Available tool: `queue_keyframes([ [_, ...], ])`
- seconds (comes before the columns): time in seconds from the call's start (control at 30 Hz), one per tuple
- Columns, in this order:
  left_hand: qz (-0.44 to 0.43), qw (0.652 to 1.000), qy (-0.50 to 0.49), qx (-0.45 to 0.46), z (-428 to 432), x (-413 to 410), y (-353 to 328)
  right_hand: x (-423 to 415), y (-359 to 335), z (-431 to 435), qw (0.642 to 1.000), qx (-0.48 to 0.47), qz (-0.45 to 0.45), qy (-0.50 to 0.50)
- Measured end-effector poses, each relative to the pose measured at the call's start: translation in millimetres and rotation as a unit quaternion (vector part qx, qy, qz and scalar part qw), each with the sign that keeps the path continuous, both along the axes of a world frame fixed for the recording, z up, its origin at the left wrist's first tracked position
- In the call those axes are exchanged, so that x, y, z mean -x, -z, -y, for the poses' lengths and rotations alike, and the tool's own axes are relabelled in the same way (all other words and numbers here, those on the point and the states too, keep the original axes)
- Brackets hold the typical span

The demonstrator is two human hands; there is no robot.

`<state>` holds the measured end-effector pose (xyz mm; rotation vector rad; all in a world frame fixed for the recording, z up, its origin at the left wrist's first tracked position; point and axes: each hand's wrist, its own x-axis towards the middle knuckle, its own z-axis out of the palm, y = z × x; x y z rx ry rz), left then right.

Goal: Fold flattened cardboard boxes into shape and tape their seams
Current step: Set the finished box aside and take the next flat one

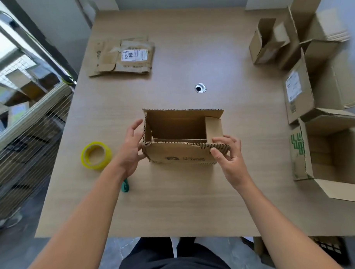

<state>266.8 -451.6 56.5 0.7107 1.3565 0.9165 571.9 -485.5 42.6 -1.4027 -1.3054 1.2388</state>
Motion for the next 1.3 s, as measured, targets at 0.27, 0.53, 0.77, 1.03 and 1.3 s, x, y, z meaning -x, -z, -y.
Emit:
queue_keyframes([
  [0.27,-0.007,1.000,-0.024,-0.014,11.7,-5.3,-6.7,-15.3,-9.1,-0.8,0.981,0.080,-0.111,-0.136],
  [0.53,-0.110,0.989,0.095,-0.013,13.4,-0.9,-14.0,2.5,-6.4,1.5,0.995,0.051,0.062,-0.060],
  [0.77,-0.243,0.963,0.038,-0.112,22.3,-3.6,7.3,14.0,1.8,-6.0,0.996,0.077,0.040,0.017],
  [1.03,-0.216,0.966,0.037,-0.133,-18.7,-6.0,3.3,5.1,4.9,-25.9,0.990,0.035,0.125,-0.045],
  [1.3,-0.075,0.992,-0.090,-0.037,10.1,-12.5,34.5,24.5,24.6,-15.4,0.994,0.049,-0.008,0.099],
])
